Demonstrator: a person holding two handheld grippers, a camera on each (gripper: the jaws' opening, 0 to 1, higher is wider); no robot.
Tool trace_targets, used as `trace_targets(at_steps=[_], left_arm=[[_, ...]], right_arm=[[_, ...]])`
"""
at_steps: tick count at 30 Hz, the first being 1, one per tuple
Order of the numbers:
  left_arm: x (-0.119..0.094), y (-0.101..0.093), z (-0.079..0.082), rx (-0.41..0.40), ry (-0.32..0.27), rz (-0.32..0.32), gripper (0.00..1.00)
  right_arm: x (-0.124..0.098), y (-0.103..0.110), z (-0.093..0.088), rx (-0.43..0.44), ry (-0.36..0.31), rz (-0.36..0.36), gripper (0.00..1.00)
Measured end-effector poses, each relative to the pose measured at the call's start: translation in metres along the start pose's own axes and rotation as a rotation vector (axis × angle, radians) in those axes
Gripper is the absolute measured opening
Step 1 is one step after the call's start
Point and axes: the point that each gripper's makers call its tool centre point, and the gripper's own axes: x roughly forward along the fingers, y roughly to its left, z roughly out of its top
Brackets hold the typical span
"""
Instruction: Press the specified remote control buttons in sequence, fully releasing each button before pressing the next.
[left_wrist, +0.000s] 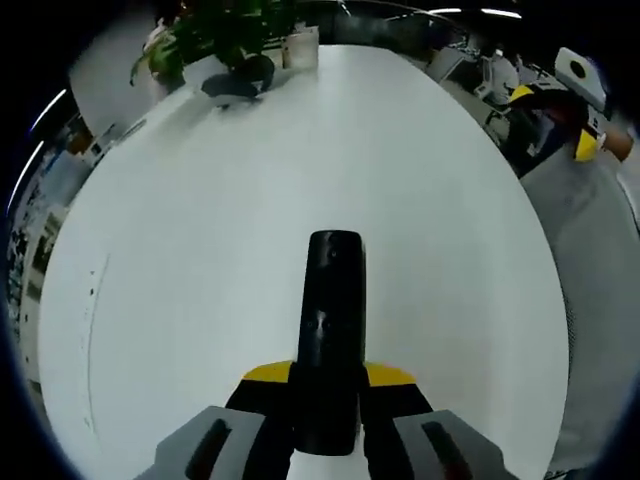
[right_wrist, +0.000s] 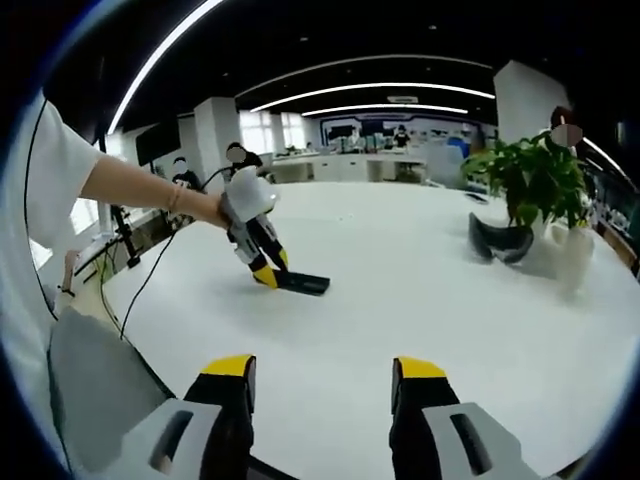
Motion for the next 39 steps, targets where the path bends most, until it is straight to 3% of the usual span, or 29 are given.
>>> trace_targets(at_steps=[26, 39], left_arm=[[-0.005, -0.089, -0.016, -0.080, -0.046, 0.011, 0.22], [-0.006, -0.126, -0.018, -0.083, -0.067, 0.021, 0.22]], right_arm=[[0.011, 0.030, -0.004, -0.080, 0.038, 0.103, 0.45], [0.014, 0.048, -0.016, -0.135, 0.104, 0.172, 0.42]])
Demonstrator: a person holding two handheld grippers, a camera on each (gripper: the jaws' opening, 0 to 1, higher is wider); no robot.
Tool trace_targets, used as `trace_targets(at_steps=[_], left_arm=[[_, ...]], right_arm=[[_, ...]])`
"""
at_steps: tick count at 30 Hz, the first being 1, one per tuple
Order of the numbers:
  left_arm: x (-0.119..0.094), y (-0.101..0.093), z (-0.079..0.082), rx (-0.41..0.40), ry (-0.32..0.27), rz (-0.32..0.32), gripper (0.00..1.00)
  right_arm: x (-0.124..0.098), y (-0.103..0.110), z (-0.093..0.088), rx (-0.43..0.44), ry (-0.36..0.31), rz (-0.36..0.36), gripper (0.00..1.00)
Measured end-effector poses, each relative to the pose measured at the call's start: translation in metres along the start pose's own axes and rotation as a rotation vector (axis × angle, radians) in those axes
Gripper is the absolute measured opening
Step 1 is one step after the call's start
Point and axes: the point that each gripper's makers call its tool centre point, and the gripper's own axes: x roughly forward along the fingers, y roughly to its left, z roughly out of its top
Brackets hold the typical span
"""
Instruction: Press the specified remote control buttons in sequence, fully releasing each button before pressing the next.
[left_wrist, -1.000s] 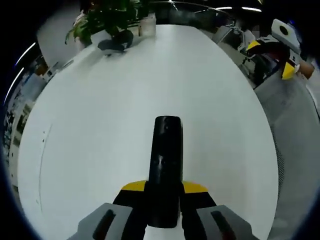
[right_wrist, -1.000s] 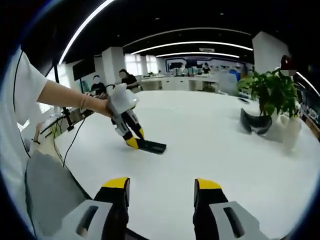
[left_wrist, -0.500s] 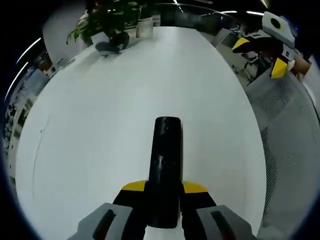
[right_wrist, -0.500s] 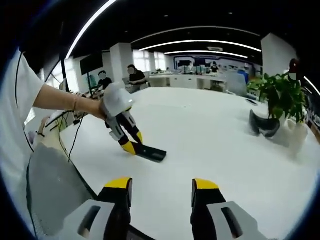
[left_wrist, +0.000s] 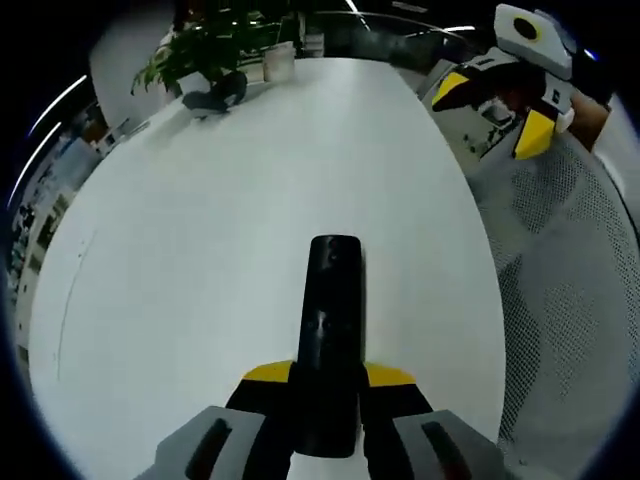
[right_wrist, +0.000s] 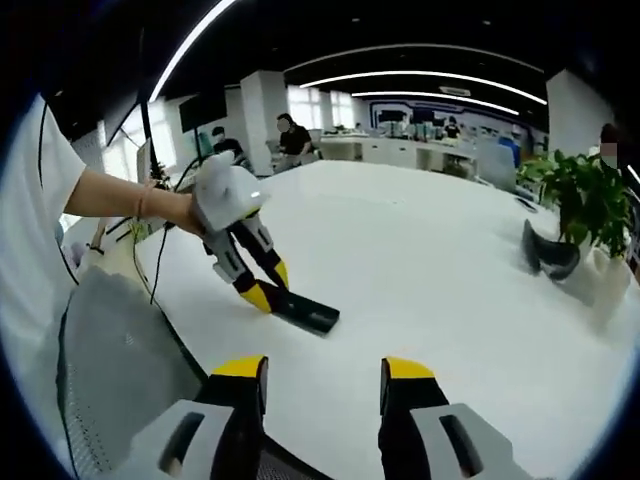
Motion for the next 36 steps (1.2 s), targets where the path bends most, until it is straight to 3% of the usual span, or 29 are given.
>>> trace_targets(at_steps=[15, 17, 24, 36], left_arm=[[-0.003, -0.042, -0.007, 0.005, -0.041, 0.016, 0.22], [-0.004, -0.046, -0.008, -0.005, -0.048, 0.023, 0.22], [-0.005, -0.064, -0.012, -0.011, -0.072, 0.037, 0.22], [-0.007, -0.082, -0.016, 0.044, -0.083, 0.012, 0.22]], right_arm=[[0.020, 0.029, -0.003, -0.086, 0.085, 0.130, 0.36], [0.020, 0.033, -0.012, -0.087, 0.147, 0.160, 0.34], [0.024, 0.043, -0.035, -0.144, 0.250, 0.211, 0.33], [0.028, 0.052, -0.042, -0.250, 0.310, 0.307, 0.21]])
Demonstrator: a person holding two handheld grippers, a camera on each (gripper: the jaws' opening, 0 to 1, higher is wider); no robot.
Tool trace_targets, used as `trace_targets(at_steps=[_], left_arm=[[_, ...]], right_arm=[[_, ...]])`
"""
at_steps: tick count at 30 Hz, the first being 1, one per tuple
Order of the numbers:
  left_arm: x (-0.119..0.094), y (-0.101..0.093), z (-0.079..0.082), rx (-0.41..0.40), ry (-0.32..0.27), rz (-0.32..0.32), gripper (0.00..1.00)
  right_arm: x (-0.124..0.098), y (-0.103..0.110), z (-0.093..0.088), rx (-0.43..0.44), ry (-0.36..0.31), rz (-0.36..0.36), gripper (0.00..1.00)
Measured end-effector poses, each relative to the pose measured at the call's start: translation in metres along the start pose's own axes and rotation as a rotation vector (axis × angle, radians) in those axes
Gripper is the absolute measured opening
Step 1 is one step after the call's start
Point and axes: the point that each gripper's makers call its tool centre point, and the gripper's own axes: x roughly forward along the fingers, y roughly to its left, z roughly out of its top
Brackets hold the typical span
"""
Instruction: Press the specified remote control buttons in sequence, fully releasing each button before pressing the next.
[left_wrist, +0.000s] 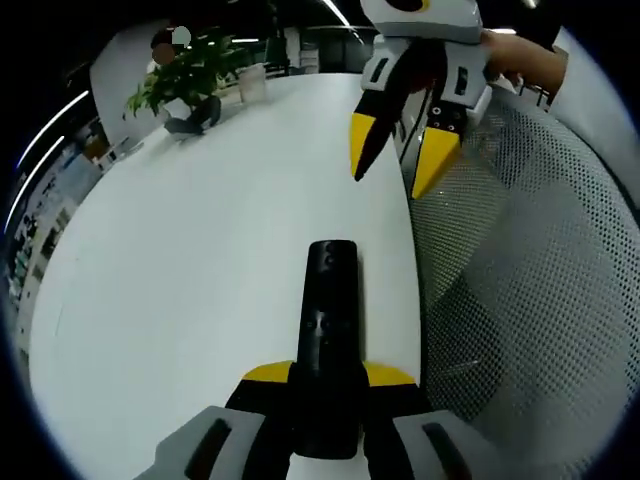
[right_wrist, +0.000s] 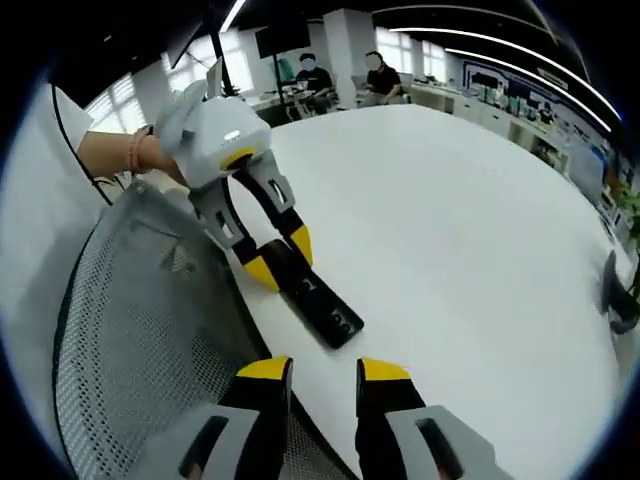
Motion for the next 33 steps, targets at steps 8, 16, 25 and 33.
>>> trace_targets(at_steps=[8, 16, 25, 33], left_arm=[[0.001, -0.003, 0.002, 0.062, -0.016, -0.048, 0.23], [0.002, -0.006, 0.003, 0.099, -0.020, -0.078, 0.23], [0.003, -0.005, 0.003, 0.081, -0.022, -0.076, 0.23], [0.003, -0.004, 0.004, 0.073, -0.024, -0.075, 0.23]], right_arm=[[0.016, -0.002, 0.003, -0.102, 0.054, 0.037, 0.13], [0.030, -0.005, 0.004, -0.180, 0.109, 0.070, 0.07], [0.041, -0.007, 0.000, -0.246, 0.170, 0.113, 0.00], [0.044, -0.008, -0.003, -0.304, 0.217, 0.125, 0.00]])
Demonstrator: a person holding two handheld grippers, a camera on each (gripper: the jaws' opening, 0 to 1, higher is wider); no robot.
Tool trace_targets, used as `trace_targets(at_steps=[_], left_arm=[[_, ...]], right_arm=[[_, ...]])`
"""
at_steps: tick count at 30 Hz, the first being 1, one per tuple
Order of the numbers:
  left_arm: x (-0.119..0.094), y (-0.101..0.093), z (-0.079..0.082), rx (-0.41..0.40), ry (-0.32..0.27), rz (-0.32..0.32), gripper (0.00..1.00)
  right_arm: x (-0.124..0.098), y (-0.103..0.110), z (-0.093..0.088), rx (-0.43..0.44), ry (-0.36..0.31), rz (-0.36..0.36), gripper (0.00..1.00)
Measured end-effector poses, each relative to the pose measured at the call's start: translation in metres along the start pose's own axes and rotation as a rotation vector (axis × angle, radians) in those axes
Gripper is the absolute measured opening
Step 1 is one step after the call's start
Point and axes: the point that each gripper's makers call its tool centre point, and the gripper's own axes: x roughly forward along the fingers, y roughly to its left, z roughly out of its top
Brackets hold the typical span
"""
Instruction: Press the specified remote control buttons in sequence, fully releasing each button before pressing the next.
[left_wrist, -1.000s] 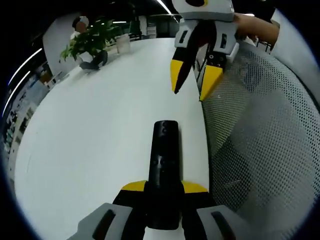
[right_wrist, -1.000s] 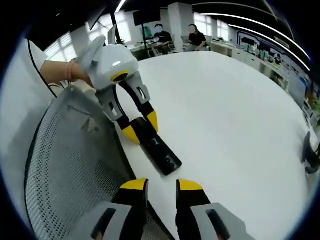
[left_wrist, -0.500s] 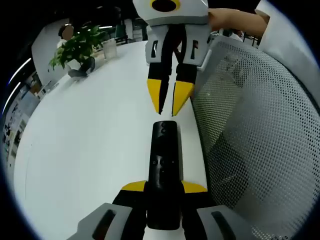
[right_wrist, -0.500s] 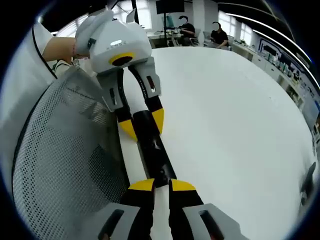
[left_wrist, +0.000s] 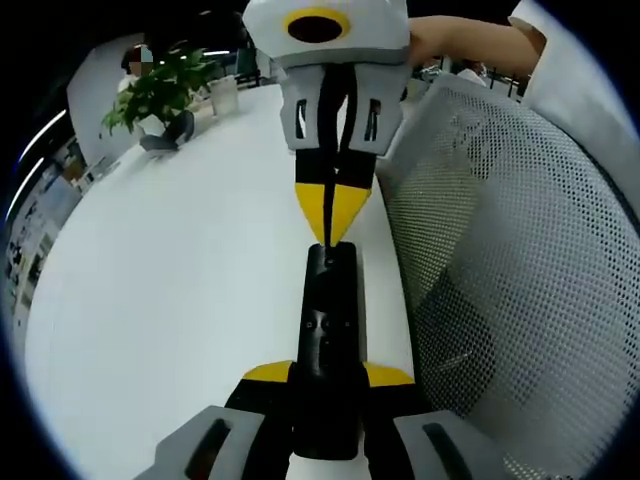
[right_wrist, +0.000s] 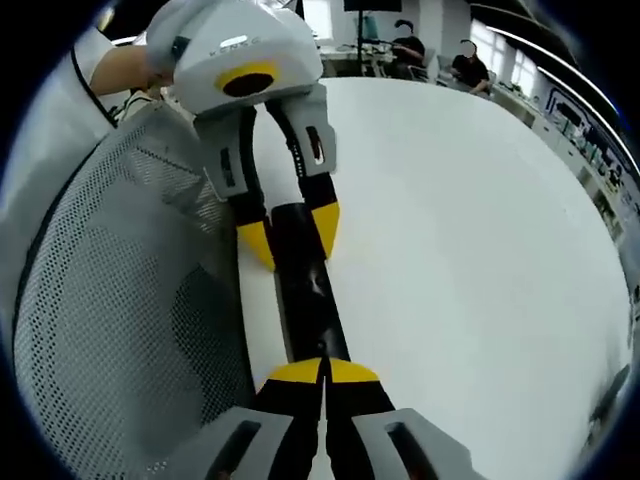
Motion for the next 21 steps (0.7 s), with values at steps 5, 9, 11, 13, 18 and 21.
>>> trace_targets(at_steps=[5, 9, 11, 13, 18, 21], left_arm=[[0.0008, 0.0000, 0.0006, -0.007, 0.015, 0.002, 0.23], [0.0007, -0.0001, -0.0002, -0.003, 0.016, 0.001, 0.23], [0.0008, -0.0001, -0.0002, -0.004, 0.018, 0.000, 0.23], [0.0009, -0.0002, -0.0002, 0.000, 0.020, -0.002, 0.23], [0.0008, -0.0004, -0.0001, -0.002, 0.028, -0.001, 0.23], [0.0009, -0.0002, 0.0000, -0.002, 0.037, -0.003, 0.23]], right_arm=[[0.0003, 0.0011, -0.0012, -0.062, 0.018, -0.011, 0.00], [0.0024, 0.0006, -0.0010, -0.086, 0.035, -0.025, 0.00], [0.0030, 0.0010, -0.0014, -0.115, 0.041, -0.049, 0.00], [0.0025, 0.0001, -0.0017, -0.105, 0.030, -0.069, 0.00], [0.0017, -0.0029, 0.0006, 0.026, -0.084, -0.100, 0.00], [0.0000, -0.0029, 0.0001, 0.068, -0.105, -0.102, 0.00]])
